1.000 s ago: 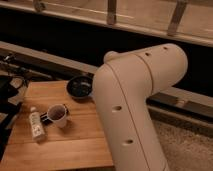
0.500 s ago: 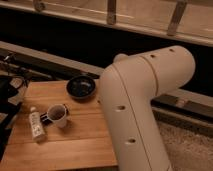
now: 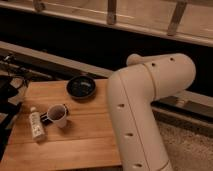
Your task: Wipe the white sponge on the table
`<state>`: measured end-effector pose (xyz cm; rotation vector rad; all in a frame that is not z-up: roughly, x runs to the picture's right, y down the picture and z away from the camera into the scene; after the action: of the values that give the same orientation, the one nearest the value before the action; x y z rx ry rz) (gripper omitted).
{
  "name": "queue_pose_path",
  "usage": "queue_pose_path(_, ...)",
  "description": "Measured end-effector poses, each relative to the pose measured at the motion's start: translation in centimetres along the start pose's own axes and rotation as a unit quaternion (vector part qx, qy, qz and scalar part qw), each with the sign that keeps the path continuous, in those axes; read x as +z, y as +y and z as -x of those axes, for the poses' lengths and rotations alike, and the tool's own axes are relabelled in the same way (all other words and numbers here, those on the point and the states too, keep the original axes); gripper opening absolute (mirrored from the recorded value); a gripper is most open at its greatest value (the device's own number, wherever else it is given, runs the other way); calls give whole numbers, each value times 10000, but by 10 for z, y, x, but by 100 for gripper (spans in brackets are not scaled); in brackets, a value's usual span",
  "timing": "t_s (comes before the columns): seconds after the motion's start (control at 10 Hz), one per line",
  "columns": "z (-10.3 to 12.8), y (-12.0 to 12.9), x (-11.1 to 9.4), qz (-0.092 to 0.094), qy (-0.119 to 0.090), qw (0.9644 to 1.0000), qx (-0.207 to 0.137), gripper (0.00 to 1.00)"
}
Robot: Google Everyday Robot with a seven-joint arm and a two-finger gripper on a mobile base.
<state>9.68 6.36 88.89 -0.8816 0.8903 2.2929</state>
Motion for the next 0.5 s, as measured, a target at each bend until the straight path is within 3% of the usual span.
queue_pose_path(0.3,20,10,3,430,167,9989,20,0)
queue_pose_path(0.5,8,23,8,606,378,9969,-324,0)
